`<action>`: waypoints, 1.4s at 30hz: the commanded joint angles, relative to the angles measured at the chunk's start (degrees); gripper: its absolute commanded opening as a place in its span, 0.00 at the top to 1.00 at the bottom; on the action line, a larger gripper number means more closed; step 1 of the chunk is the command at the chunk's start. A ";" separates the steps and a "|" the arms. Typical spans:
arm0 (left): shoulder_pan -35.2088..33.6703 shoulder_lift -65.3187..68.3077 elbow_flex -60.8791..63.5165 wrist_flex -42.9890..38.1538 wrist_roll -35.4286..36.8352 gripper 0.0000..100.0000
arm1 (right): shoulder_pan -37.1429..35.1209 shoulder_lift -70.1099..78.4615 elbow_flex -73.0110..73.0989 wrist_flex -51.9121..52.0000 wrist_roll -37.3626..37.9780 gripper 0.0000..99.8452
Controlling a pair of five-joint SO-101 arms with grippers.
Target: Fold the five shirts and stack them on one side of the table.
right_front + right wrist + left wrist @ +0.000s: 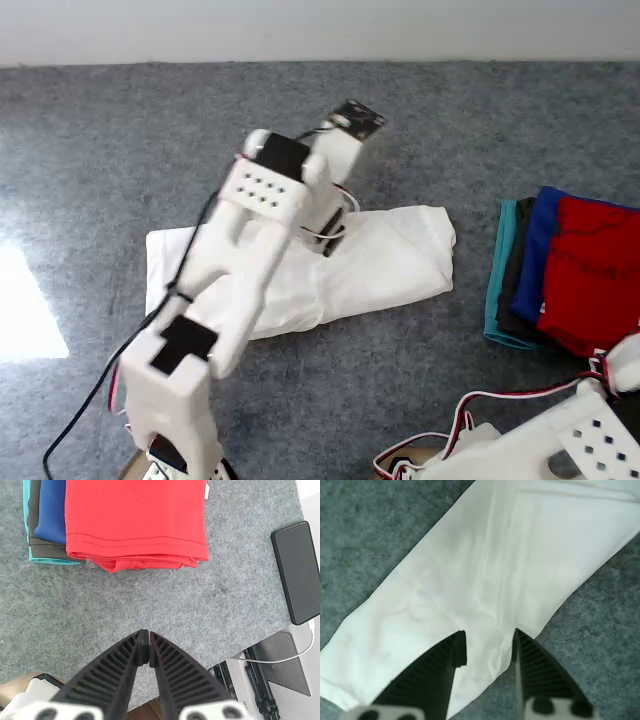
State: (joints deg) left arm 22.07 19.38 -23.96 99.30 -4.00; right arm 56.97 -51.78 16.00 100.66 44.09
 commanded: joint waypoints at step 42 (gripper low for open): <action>-41.76 13.01 21.05 -17.32 -2.99 0.89 | 0.57 -0.57 4.84 2.15 0.35 0.99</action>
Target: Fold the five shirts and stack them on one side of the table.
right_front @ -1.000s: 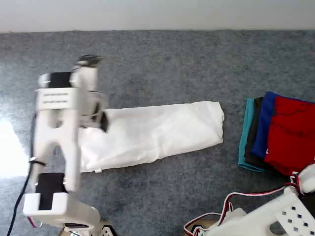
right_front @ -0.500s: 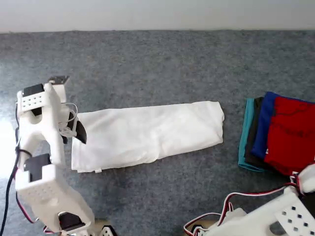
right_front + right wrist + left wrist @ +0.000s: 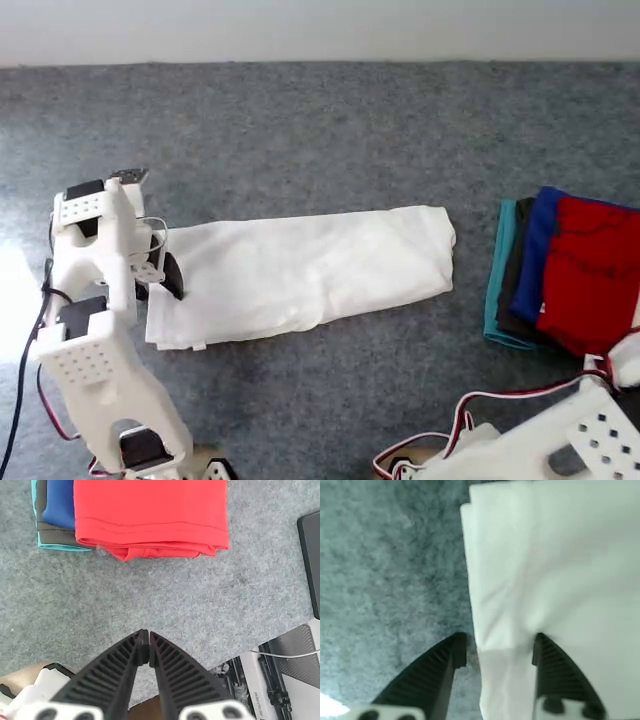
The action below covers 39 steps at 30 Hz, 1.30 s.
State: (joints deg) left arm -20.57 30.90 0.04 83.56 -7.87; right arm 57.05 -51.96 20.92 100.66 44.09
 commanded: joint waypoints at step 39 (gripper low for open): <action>27.52 -29.36 -14.81 16.79 -1.41 0.99 | 0.22 -0.40 0.09 2.07 0.18 0.99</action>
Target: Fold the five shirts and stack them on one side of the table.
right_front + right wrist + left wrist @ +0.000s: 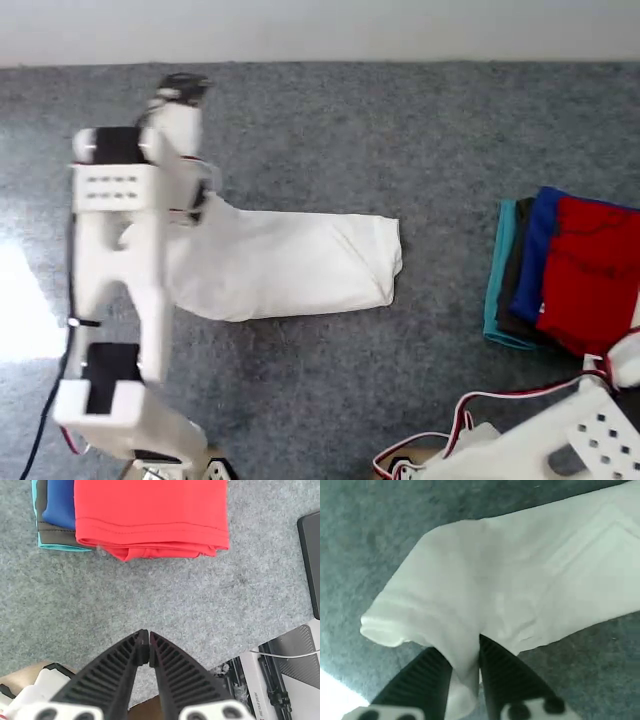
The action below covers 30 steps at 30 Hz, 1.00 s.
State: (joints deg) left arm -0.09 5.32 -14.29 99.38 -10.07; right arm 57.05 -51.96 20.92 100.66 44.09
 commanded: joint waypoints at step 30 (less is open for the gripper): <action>32.53 35.87 -40.66 1.23 7.21 0.92 | 0.48 -0.40 3.96 2.07 0.44 0.99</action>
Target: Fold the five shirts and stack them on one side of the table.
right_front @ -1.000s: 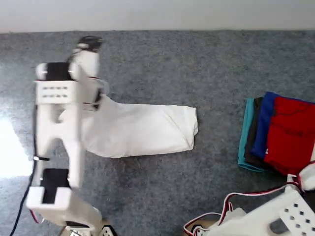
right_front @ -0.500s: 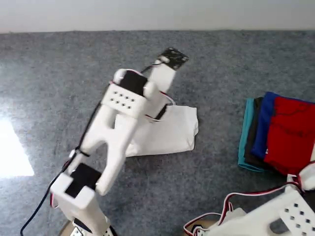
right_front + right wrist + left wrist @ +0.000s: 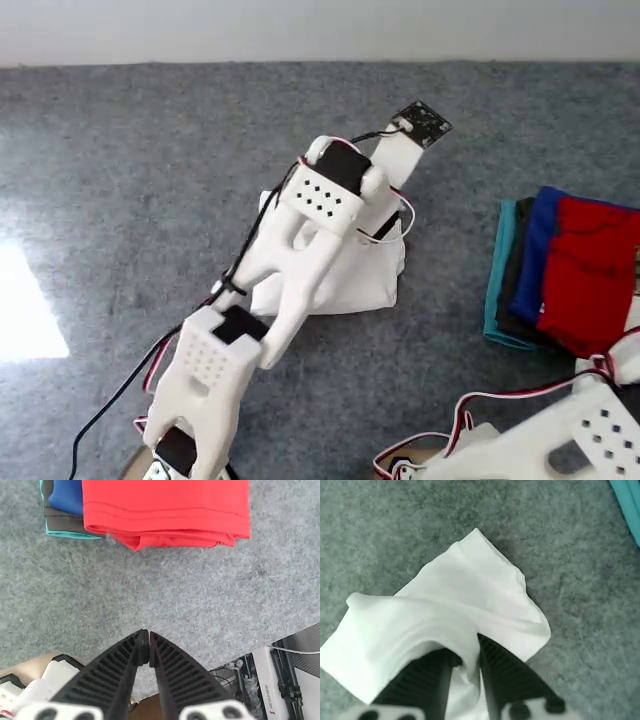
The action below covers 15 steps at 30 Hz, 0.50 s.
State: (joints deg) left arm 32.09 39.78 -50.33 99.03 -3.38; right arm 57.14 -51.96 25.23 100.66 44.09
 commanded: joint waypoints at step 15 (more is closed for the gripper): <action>-6.51 -6.68 -4.62 1.49 2.29 0.84 | 0.13 -0.40 -0.26 2.07 0.26 0.99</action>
State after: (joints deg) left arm 28.75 37.41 -53.85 99.38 -1.71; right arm 57.14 -51.96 25.23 100.66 44.09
